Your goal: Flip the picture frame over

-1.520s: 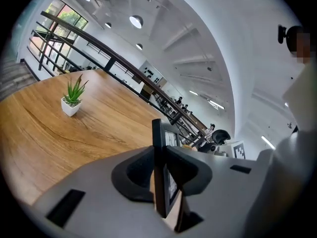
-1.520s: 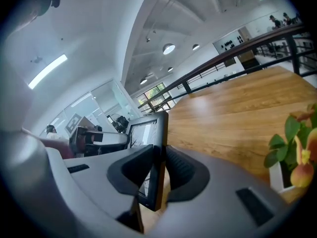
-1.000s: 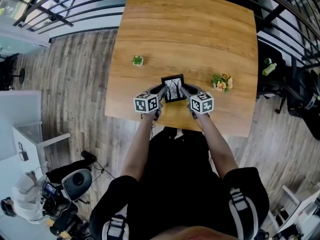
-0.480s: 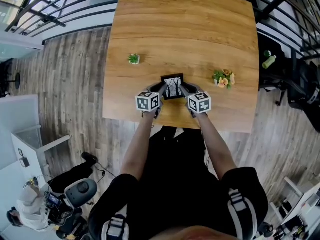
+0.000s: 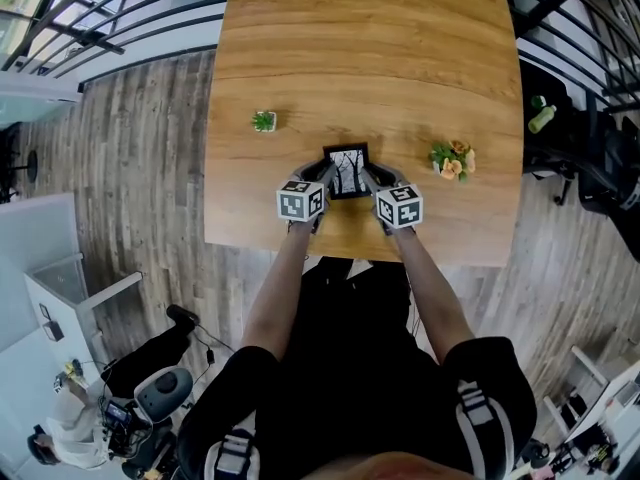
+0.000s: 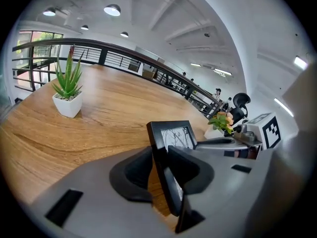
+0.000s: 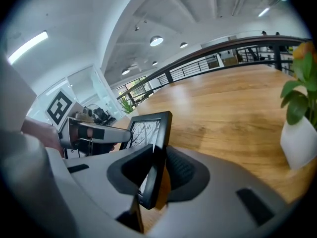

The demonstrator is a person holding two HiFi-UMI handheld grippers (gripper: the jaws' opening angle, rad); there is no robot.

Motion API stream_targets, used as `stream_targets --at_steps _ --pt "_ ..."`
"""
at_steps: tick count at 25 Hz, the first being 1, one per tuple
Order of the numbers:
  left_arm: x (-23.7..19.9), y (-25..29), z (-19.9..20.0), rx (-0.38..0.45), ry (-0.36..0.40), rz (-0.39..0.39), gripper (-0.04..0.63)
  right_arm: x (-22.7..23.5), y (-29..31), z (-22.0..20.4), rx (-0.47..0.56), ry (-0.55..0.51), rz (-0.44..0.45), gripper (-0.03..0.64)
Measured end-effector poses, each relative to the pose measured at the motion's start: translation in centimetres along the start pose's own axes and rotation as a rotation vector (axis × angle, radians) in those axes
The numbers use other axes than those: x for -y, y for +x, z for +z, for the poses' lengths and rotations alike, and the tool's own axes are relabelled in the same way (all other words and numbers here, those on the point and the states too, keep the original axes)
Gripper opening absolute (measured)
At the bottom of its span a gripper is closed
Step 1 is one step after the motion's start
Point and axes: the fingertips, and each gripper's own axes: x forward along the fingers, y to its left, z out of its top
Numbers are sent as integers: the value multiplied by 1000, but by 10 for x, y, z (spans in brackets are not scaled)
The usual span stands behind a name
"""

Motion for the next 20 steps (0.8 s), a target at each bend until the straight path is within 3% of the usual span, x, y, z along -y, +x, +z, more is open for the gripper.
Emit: stream_targets --at_steps 16,20 --pt "-12 31 -7 -48 73 38 114 17 15 -9 -59 -5 -123 98" --pt "-13 34 -9 -60 97 57 115 17 16 -8 -71 -76 -167 100"
